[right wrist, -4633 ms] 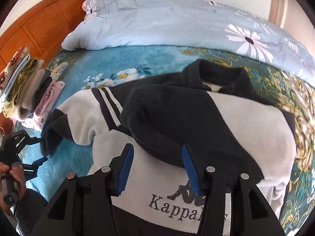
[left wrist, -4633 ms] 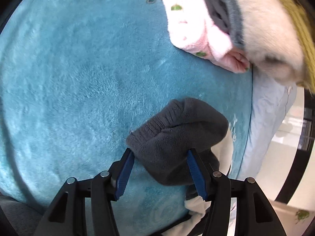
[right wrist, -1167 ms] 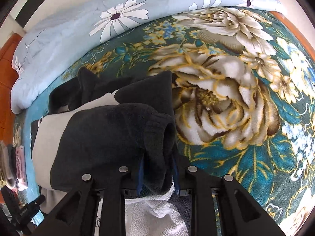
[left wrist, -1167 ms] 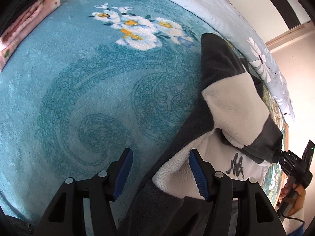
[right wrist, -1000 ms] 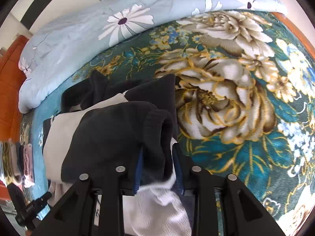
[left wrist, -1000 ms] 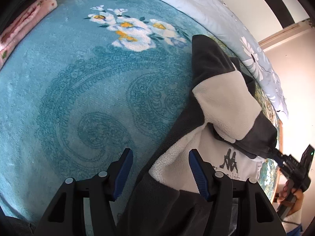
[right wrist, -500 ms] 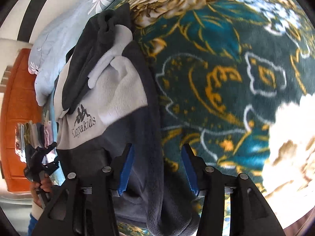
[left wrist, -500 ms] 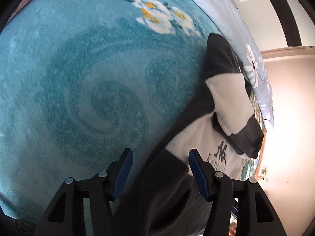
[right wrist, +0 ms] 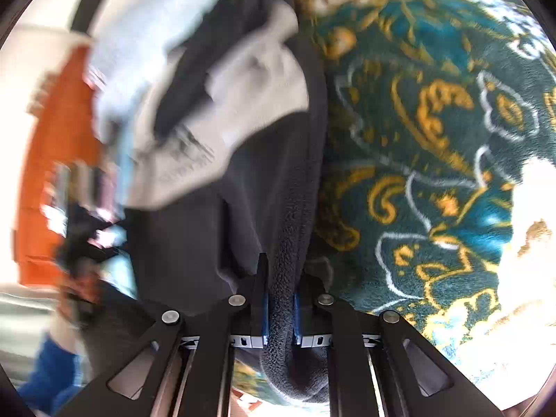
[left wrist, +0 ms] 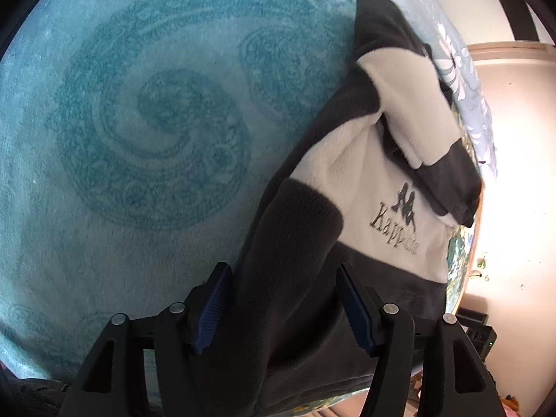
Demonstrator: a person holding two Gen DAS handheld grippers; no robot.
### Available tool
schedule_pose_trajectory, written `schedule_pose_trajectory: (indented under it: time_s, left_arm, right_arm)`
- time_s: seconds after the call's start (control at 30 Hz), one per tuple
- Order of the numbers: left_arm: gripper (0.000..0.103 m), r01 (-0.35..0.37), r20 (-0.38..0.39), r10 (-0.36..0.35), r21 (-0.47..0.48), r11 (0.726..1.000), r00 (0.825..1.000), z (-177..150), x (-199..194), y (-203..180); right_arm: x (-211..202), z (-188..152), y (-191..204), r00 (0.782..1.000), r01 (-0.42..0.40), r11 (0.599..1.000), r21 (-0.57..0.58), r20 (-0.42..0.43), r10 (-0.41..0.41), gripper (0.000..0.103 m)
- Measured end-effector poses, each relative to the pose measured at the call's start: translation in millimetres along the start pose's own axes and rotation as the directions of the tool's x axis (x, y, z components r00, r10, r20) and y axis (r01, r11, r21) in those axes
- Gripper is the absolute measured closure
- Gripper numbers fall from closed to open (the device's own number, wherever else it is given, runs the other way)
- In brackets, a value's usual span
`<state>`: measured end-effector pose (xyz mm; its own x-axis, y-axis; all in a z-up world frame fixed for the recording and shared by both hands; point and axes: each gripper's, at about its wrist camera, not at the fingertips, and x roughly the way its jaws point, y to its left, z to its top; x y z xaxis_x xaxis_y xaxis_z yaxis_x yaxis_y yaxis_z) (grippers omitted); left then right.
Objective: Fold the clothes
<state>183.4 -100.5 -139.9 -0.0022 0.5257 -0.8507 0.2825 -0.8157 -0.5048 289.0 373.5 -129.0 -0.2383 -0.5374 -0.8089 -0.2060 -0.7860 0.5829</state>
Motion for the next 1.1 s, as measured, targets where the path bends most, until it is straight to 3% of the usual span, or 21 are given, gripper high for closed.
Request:
schedule_pose_trajectory:
  time_s: [0.3, 0.4, 0.5, 0.57, 0.6, 0.63, 0.77, 0.97, 1.1]
  left_arm:
    - [0.036, -0.032, -0.092, 0.037, 0.053, 0.998, 0.995, -11, 11, -9]
    - [0.038, -0.059, -0.149, 0.078, 0.125, 0.99, 0.986, -18, 21, -23]
    - [0.042, -0.134, -0.168, 0.173, 0.221, 0.966, 0.97, -24, 28, -38]
    - [0.051, -0.154, -0.178, 0.207, 0.27, 0.951, 0.962, -28, 28, -46]
    - [0.065, -0.165, -0.177, 0.221, 0.286, 0.944, 0.959, -30, 27, -48]
    - [0.078, -0.174, -0.175, 0.233, 0.3, 0.938, 0.957, -31, 25, -50]
    - [0.089, -0.165, -0.139, 0.22, 0.326, 0.931, 0.965, -34, 6, -52]
    - [0.09, -0.131, -0.1, 0.192, 0.434, 0.891, 0.976, -54, -30, -62]
    - [0.09, -0.029, -0.141, 0.095, 0.413, 0.911, 0.985, -49, -43, -59]
  right_arm:
    - [22, -3, -1, 0.998, 0.047, 0.999, 0.003, -0.046, -0.047, 0.085]
    - [27, -4, -3, 0.997, 0.055, 0.998, 0.016, -0.051, -0.054, 0.071]
    - [29, -6, -6, 0.997, 0.059, 0.997, 0.04, -0.058, -0.057, 0.071]
    - [31, -6, -9, 0.996, 0.062, 0.997, 0.055, -0.063, -0.059, 0.071]
    - [28, -6, -8, 0.997, 0.052, 0.997, 0.05, -0.061, -0.049, 0.075]
    - [25, -5, -7, 0.998, 0.04, 0.998, 0.045, -0.059, -0.038, 0.088]
    - [12, -2, -3, 0.999, -0.006, 1.0, 0.022, -0.052, 0.007, 0.091]
    - [-9, -6, 14, 0.994, -0.088, 0.993, -0.077, -0.07, 0.082, 0.092]
    - [-23, -2, 19, 0.973, -0.227, 0.971, -0.074, -0.063, 0.223, 0.092]
